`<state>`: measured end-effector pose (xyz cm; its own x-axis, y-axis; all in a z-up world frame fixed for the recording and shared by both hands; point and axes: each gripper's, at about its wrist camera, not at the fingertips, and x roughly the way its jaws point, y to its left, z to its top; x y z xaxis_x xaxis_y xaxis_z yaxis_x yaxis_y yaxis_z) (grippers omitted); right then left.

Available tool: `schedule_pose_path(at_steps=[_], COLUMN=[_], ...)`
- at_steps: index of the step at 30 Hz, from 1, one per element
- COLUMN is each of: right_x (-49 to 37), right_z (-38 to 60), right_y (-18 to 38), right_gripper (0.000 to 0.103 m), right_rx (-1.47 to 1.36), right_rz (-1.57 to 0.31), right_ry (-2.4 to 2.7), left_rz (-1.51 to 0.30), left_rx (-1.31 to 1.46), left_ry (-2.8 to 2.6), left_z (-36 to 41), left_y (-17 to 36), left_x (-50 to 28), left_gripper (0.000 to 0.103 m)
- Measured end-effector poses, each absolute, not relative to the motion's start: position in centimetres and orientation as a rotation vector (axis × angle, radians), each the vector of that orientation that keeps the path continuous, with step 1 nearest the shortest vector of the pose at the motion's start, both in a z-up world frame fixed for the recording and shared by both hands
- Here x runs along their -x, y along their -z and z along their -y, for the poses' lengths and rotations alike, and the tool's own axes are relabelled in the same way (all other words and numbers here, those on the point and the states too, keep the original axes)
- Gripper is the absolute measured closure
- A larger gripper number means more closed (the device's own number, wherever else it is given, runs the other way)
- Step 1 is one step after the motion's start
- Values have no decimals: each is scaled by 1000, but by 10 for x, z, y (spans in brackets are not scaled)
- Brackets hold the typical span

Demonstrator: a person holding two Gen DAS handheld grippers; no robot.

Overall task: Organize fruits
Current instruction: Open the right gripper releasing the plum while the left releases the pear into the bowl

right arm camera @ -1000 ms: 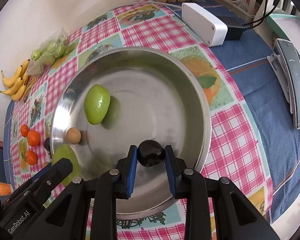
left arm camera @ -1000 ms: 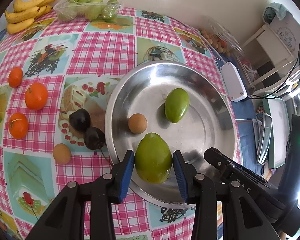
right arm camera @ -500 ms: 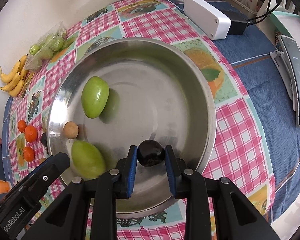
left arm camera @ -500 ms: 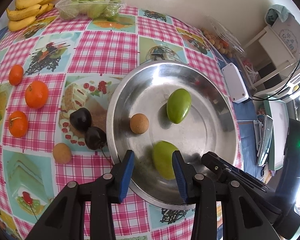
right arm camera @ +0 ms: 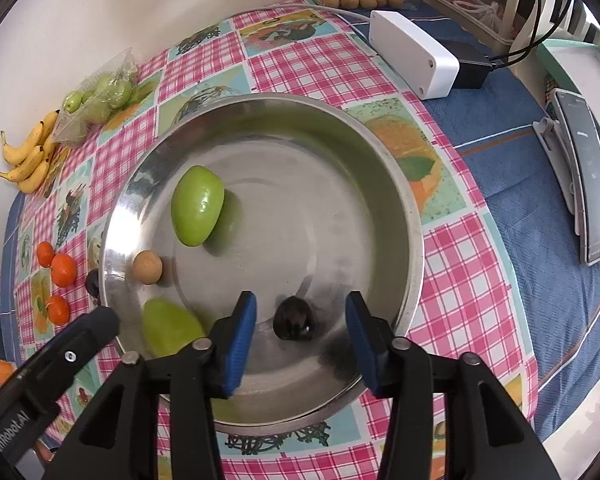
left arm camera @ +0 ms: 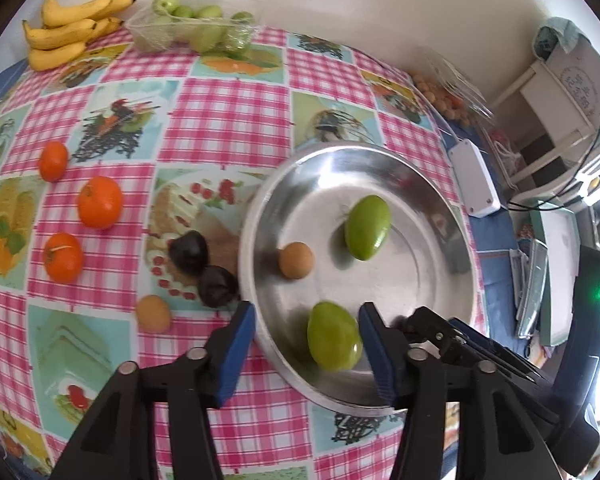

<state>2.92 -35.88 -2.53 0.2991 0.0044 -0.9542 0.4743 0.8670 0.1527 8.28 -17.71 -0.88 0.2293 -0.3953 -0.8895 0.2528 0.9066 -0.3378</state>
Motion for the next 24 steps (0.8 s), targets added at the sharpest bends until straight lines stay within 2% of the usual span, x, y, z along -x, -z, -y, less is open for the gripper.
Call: schedule_pose_path(at_steps=[2,6,8,11,16,19,24], right_x=[-30,-31,-31,-32,-35,-35,-35], right_z=[358,355,352,348,341,339,336], right_y=[25,25,24,22,22,22,20], right_gripper=[39,36,30,27,25,14,13], right_rx=[-435,-396,-390,-373,-339,-328,-321], right_rz=[-1241,-1255,-1253,-1249,-1252,-1250,-1241], right_ry=[336,351,345,335,320,313,300], left_rz=[-1263,-1257,-1247,-1233,-1206,-1202,-1190], left_rx=[129,107,97,89,72,62,68], left_ry=[420,359,327,297,241,211,180], left_z=[172,161,154,147,135,128,118], left_y=[8,8,7,7,7,9,10], left_x=[-85,-89,-91,-91,-95,-97,-99], left_gripper=[36,22,17,3,0,0,0])
